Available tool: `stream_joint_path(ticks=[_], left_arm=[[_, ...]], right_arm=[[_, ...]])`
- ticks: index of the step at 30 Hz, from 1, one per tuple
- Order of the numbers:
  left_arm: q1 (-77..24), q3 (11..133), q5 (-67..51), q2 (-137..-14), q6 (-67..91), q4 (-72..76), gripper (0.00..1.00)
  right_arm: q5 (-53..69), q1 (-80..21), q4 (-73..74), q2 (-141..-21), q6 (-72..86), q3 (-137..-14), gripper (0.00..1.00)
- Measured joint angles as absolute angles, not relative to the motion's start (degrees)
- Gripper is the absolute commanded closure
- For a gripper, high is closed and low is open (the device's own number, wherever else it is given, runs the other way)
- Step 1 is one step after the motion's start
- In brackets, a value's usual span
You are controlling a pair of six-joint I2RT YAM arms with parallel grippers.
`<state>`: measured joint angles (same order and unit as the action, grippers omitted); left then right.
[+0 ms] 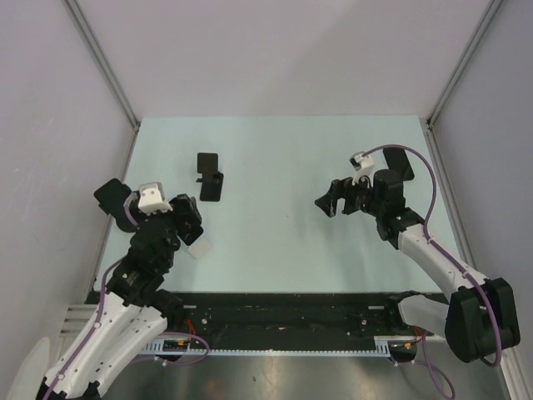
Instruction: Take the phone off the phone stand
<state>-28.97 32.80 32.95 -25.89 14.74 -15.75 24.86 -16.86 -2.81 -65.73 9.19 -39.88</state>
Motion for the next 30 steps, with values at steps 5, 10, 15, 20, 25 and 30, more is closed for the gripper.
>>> stream_joint_path(ticks=[5, 10, 15, 20, 25, 30], left_arm=[[-28.8, 33.1, 36.1, -31.6, 17.8, -19.2, 0.00], [-27.2, 36.3, 36.9, -38.5, 19.7, -20.8, 0.00], [-23.3, 39.1, 36.6, -43.8, 22.7, -21.5, 0.00], [-21.5, 41.3, 37.1, -44.8, 26.5, -24.6, 0.00], [-21.3, 43.2, 38.7, -44.3, 28.0, -27.1, 0.00], [-19.5, 43.5, 40.2, -45.0, 29.2, -29.0, 0.00]], right_arm=[[25.2, -16.9, -4.1, -62.8, 9.3, -37.3, 0.00], [26.0, -16.9, -5.0, -61.0, 9.3, -35.9, 0.00], [26.4, -16.9, -5.1, -59.3, 9.3, -34.8, 0.00], [26.4, -16.9, -5.1, -58.2, 9.2, -34.5, 0.00], [26.4, -16.9, -5.4, -57.1, 9.2, -34.2, 0.00], [26.4, -16.9, -5.5, -56.7, 9.2, -33.7, 0.00]])
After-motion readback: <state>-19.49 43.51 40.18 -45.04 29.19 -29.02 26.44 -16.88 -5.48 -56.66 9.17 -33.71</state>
